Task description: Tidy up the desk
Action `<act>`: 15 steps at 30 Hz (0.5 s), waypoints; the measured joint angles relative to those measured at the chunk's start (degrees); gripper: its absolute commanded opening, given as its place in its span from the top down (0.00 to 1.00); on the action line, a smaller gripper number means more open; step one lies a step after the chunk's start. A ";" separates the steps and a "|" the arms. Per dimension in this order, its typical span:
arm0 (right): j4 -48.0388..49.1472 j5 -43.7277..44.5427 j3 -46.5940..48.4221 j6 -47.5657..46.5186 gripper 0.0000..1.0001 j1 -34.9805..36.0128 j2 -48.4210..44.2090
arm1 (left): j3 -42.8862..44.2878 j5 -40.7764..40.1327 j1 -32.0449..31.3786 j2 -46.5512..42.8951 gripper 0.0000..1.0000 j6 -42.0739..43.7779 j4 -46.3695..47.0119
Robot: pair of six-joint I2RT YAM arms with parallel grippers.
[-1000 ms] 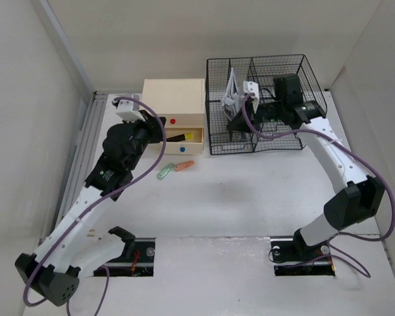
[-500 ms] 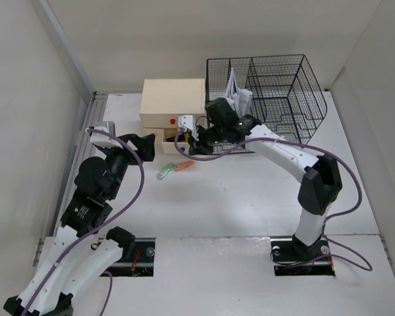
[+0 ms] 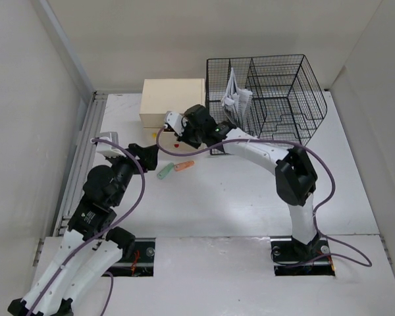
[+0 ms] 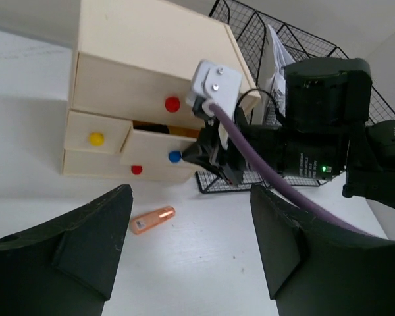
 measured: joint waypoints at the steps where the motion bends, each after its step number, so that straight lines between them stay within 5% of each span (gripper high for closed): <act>1: 0.70 2.05 0.00 0.22 0.97 0.31 0.15 | -1.27 0.20 0.00 -0.63 0.34 -1.29 0.52; 6: 5.62 11.69 0.46 2.10 0.98 1.11 0.90 | -8.52 0.28 0.00 -6.08 0.45 -8.98 2.51; 15: 6.16 15.67 0.94 4.02 0.98 2.25 2.47 | -19.45 -2.95 0.00 -13.27 0.59 -22.99 10.43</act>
